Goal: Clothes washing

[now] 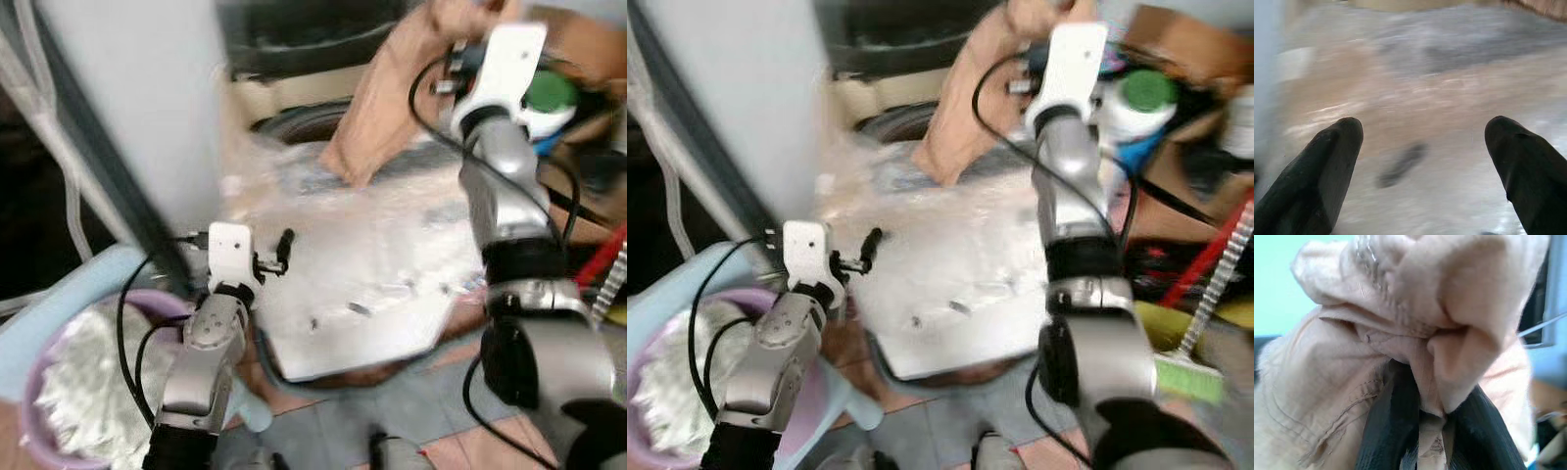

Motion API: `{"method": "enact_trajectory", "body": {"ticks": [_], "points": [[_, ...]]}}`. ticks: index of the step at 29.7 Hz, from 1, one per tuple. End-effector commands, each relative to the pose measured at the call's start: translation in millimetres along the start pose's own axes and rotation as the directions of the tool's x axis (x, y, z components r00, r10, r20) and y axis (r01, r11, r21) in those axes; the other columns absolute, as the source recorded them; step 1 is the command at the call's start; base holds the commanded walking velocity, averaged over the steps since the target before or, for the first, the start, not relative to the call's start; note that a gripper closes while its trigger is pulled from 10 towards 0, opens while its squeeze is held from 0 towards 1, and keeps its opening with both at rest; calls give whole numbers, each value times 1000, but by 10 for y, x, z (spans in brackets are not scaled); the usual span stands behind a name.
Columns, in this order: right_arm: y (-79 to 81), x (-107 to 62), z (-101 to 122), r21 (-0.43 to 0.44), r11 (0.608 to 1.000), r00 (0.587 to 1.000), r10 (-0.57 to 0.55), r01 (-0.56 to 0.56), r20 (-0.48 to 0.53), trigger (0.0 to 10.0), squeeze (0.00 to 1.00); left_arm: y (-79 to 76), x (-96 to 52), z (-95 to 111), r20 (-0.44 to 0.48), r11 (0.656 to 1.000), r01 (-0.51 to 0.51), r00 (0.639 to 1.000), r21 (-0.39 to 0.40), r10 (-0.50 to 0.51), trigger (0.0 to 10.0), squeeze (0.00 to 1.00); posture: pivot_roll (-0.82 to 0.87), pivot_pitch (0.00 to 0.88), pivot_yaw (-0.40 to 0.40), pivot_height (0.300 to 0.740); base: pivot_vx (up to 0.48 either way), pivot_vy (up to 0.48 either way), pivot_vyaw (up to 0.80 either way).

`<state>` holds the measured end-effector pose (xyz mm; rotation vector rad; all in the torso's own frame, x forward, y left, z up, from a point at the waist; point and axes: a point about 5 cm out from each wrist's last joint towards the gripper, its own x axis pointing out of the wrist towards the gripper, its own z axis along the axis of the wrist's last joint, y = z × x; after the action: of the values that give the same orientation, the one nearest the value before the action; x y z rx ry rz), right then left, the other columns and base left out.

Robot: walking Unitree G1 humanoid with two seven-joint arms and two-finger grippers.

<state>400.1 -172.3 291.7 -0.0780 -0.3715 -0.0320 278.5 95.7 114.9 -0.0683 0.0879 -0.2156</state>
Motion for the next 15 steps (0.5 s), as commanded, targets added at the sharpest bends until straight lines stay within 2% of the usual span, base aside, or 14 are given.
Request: {"method": "enact_trajectory", "body": {"ticks": [1,5,9,13,15], "points": [[176,-18,-133,25,996,995,86,-85,-53,10000,0,15,-13,12,0,1000,-20,1000,1,20,10000,0,-37,0,92,740,0,0,0],[288,-144,-365,43,987,980,159,-155,-122,10000,0,24,-31,-2,-6,999,-33,999,-5,33,10000,0,-35,0,87,740,0,0,0],[335,-236,-489,46,980,971,198,-193,-135,10000,0,31,-39,-9,-9,999,-39,999,-5,39,10000,0,-38,0,89,740,0,0,0],[374,-365,-490,31,960,958,279,-278,-69,10000,0,51,-39,-12,-5,999,-49,999,-1,49,10000,0,-50,0,89,740,0,0,0],[394,-394,-471,24,953,951,304,-303,-52,10000,0,60,-37,-12,-3,998,-55,998,3,55,10000,0,-50,0,89,740,0,0,794]]}}
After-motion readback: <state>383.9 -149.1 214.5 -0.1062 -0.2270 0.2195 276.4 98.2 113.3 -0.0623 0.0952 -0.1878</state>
